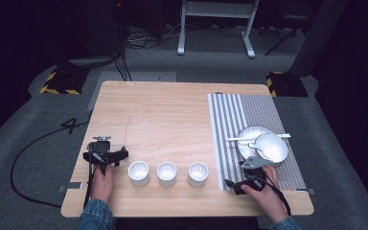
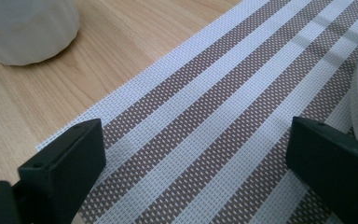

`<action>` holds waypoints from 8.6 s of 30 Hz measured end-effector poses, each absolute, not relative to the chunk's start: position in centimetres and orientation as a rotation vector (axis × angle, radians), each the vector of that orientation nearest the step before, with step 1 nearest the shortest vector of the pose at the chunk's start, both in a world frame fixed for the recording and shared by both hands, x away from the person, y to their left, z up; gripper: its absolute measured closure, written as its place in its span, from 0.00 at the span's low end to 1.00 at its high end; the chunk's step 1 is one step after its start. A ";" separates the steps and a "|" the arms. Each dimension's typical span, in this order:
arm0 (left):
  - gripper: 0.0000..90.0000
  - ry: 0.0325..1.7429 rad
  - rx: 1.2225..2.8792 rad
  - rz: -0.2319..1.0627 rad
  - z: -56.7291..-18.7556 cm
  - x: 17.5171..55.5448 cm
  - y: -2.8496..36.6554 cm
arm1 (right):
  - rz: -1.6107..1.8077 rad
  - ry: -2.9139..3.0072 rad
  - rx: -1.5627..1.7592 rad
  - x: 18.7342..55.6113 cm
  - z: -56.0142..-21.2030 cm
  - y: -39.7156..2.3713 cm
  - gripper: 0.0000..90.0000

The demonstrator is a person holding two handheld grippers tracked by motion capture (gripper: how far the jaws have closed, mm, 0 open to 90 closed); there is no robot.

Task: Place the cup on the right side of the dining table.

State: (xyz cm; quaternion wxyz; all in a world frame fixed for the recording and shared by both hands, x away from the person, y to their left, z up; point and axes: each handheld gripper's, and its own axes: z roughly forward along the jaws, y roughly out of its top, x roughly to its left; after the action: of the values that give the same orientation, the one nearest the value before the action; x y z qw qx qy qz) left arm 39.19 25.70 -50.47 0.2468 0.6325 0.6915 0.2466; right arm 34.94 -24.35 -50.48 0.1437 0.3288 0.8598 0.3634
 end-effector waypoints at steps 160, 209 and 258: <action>0.00 1.896 1.714 0.678 -50.5 39.2 25.7 | 0.865 2.564 0.938 48.2 -32.0 -15.6 0.30; 0.00 1.904 1.708 0.679 -50.5 39.2 25.7 | 0.489 2.386 1.453 60.9 -40.8 -23.0 0.30; 0.00 1.907 1.708 0.679 -50.5 39.2 25.7 | 0.601 2.392 1.475 60.1 -42.0 -24.3 0.25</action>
State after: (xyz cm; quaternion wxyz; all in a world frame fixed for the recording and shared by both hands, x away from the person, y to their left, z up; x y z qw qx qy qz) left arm 39.24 25.70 -50.46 0.2441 0.6253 0.6983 0.2488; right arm 60.07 -24.34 -42.01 0.1336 0.5088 0.8248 0.2072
